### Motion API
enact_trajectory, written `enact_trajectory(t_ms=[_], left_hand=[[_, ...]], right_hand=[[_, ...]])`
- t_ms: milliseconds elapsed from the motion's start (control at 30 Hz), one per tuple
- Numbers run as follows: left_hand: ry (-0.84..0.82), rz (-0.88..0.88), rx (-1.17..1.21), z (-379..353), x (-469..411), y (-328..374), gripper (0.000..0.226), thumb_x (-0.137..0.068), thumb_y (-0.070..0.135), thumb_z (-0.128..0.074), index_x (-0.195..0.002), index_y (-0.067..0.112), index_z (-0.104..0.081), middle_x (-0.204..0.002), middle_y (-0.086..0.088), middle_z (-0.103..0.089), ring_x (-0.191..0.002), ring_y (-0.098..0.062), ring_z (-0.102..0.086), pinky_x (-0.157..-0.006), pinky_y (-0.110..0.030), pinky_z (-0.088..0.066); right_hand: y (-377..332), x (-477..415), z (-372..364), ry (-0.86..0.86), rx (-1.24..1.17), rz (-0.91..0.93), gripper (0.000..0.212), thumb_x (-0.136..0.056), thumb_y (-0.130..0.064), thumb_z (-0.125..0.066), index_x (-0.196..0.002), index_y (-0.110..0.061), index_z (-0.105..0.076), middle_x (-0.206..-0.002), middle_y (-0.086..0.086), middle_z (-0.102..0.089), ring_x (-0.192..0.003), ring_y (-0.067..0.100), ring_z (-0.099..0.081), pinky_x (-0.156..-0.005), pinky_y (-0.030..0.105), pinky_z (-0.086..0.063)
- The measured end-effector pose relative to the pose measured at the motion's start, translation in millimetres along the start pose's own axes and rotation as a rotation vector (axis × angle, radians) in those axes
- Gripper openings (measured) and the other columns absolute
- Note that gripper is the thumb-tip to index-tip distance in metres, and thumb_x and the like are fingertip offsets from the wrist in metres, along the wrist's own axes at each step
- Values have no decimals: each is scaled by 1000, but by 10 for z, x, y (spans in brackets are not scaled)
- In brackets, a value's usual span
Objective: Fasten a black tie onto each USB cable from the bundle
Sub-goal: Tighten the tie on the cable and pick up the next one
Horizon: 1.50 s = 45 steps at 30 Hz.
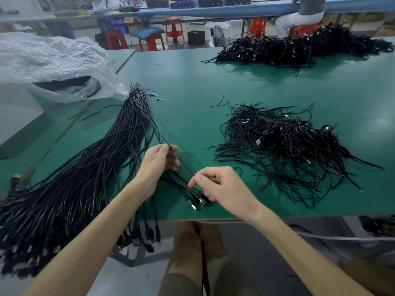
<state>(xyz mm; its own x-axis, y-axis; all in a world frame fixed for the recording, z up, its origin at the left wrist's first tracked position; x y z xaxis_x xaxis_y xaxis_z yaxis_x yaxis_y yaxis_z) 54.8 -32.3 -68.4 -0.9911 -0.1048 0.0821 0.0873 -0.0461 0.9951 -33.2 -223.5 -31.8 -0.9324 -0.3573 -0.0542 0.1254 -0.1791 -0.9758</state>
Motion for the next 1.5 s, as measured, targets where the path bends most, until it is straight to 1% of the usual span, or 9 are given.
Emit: enact_trajectory(t_ms=[200, 333, 500, 633, 967, 1167, 1267, 1333, 1500], left_hand=[[70, -79, -110, -68, 34, 21, 21, -105, -2, -45, -120, 12, -46, -102, -12, -63, -63, -12, -71, -52, -22, -52], [108, -159, -211, -145, 110, 53, 62, -102, 7, -59, -155, 11, -25, -113, -4, -59, -76, -10, -72, -57, -20, -52], [109, -365, -464, -307, 316, 223, 50, -100, 15, -64, -142, 25, -39, -120, 0, -51, -94, -5, -61, -80, -29, -53], [-12, -490, -498, -473, 475, 344, 34, -99, 18, -64, -120, 37, -44, -114, 11, -51, -97, -6, -59, -73, -17, -47], [-351, -676, -569, -706, 707, 394, 89, -87, 25, -83, -158, 21, -29, -148, 6, -26, -138, -17, -40, -103, -26, -47], [-445, -630, -467, -824, 849, 523, 46, -109, 29, -43, -154, 23, -44, -160, 11, -39, -153, -14, -27, -123, -47, -29], [-441, -449, -310, -866, 877, 563, 42, -110, 32, -35, -142, 22, -61, -142, 2, -62, -123, 4, -55, -103, -35, -48], [-425, -375, -255, -887, 892, 600, 41, -111, 35, -34, -131, 24, -69, -124, -18, -69, -86, -23, -63, -77, -35, -49], [-459, -279, -46, -925, 918, 709, 50, -111, 37, -35, -109, 6, -73, -108, -5, -78, -84, -12, -71, -64, -22, -48]], right_hand=[[-16, 102, 59, -34, 155, 33, 23, -103, -20, -59, -89, -18, -77, -50, -18, -51, -48, 2, -42, -54, 11, -34], [37, 77, 157, 18, 45, 7, 23, -103, -19, -59, -88, -16, -77, -52, -11, -41, -51, 10, -35, -55, 21, -36], [100, 54, 293, 162, -135, -54, 24, -104, -20, -58, -95, -13, -78, -60, -1, -48, -57, 10, -42, -52, 19, -35], [115, -14, 336, 233, -373, -103, 23, -101, -25, -63, -97, -12, -80, -69, 4, -38, -63, 11, -37, -54, 21, -36], [195, -61, 363, 230, -798, -263, 17, -99, -17, -63, -95, -5, -74, -68, -4, -60, -49, 5, -40, -36, 17, -22], [275, -4, 269, 132, -695, -342, 18, -99, -15, -60, -86, -13, -73, -68, -5, -56, -53, 5, -41, -38, 17, -22], [238, 7, 203, 37, -657, -343, 35, -101, -18, -57, -71, -21, -75, -70, -5, -62, -55, 6, -42, -38, 17, -26], [211, 11, 189, 3, -638, -351, 39, -101, -18, -54, -68, -21, -76, -73, -1, -63, -55, 8, -43, -38, 18, -27], [205, -4, 178, -8, -612, -369, 39, -101, -14, -47, -69, -23, -70, -69, 0, -57, -54, 10, -43, -39, 19, -27]])
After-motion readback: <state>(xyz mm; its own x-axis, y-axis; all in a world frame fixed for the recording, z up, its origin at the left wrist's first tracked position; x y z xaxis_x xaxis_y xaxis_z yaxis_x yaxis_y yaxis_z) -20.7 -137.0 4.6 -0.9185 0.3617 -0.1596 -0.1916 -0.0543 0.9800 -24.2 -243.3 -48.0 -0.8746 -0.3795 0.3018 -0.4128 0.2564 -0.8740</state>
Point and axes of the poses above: each hand's wrist, its own x-axis away from the middle knuckle, its own z-axis out of the back of the hand, y = z × x, the point moved 5 cm from there along -x, towards the middle knuckle
